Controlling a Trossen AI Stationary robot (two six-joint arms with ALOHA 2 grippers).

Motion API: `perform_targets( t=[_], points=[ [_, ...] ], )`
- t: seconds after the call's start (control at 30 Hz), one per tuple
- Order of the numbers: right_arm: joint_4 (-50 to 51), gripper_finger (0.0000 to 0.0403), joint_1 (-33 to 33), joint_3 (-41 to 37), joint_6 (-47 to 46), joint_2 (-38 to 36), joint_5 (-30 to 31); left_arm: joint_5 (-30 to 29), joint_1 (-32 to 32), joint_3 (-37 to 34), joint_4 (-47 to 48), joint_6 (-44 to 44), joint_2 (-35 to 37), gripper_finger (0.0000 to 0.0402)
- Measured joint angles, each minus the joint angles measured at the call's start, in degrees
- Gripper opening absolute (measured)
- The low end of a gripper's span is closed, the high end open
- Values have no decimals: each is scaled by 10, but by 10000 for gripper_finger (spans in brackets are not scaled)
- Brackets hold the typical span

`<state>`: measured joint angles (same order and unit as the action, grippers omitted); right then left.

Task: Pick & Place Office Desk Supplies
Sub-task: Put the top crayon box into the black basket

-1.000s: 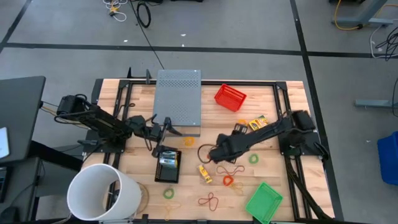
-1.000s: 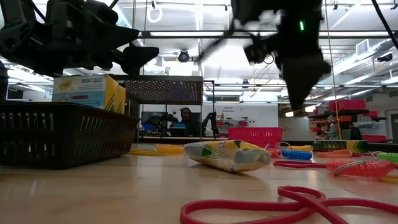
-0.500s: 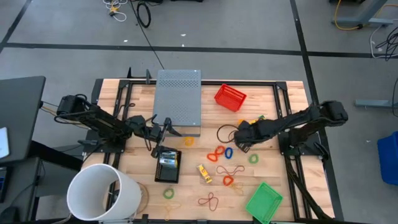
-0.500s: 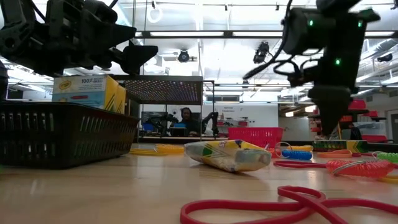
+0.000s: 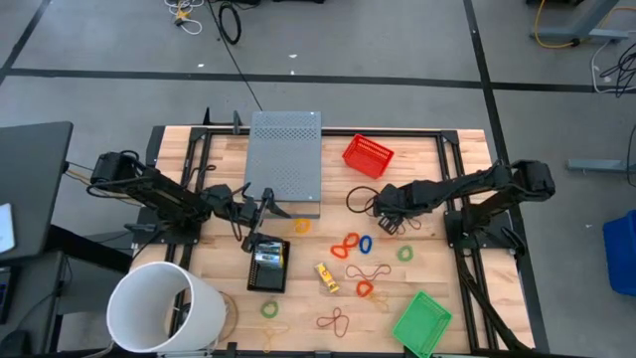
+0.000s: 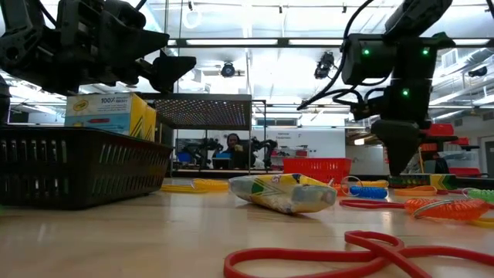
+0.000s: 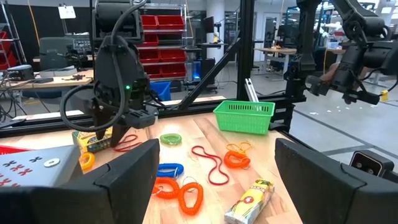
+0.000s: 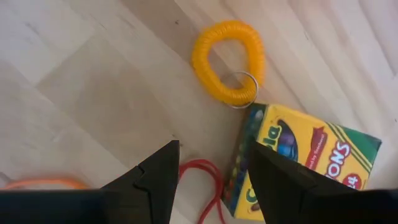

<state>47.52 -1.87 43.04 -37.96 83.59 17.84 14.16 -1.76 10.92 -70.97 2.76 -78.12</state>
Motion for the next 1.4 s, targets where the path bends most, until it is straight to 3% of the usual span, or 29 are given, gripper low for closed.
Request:
perform_targets(
  t=[0.33, 0.57, 0.9, 1.17, 1.4],
  points=[
    [91, 192, 0, 10, -12, 0, 0, 1, 0, 0, 0, 0, 0, 324],
    [94, 194, -2, 10, 6, 0, 16, 1, 0, 0, 1, 0, 0, 324],
    [77, 236, -45, 8, 39, 0, 8, 11, 0, 0, 1, 0, 0, 324],
    [58, 220, -48, 8, 53, 2, -2, 11, 0, 0, 6, 5, 0, 324],
    [56, 213, -47, 8, 59, 53, -6, 11, 0, 0, 7, 5, 0, 324]
  ],
)
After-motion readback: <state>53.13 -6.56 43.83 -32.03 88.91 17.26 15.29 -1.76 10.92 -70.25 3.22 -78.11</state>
